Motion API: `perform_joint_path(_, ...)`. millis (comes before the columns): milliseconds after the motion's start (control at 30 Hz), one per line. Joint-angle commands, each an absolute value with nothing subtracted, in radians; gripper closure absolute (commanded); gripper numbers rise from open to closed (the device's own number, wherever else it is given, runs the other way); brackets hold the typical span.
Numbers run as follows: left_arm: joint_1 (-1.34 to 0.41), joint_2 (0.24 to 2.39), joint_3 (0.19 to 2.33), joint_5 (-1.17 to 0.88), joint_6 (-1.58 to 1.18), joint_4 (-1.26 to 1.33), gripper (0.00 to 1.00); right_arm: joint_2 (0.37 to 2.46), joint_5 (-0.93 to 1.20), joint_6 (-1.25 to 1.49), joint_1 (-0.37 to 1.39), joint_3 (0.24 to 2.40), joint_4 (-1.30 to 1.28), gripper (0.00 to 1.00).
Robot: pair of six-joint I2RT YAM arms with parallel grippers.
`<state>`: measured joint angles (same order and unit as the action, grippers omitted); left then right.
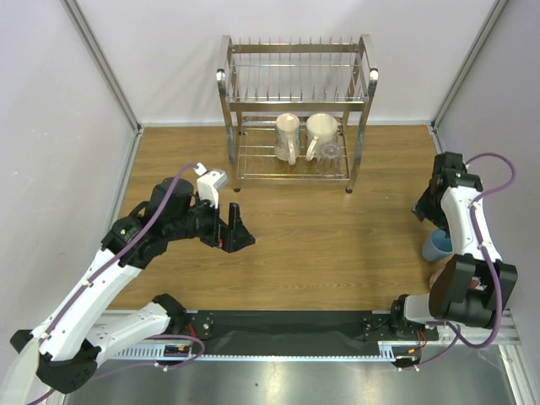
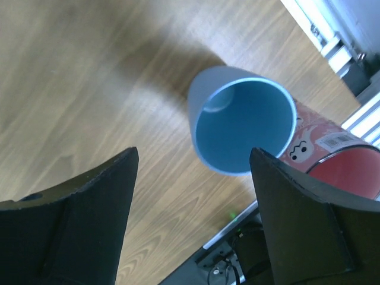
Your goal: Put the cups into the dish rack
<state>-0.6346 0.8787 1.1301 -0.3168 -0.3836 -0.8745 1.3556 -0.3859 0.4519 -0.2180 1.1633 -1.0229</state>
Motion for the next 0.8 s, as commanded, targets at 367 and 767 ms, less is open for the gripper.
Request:
perform_joint_path(367, -0.623, 0.904, 1.250, -0.190, -0.506, -0.927, 0.00, 1.379, -0.321, 0.552, -0.256, 0.982, -0.830, 0.57)
perform_joint_path(767, -0.624, 0.853, 1.164, -0.201, -0.791, -0.516, 0.00, 1.272, 0.133, 0.785, -0.079, 1.260, -0.776, 1.00)
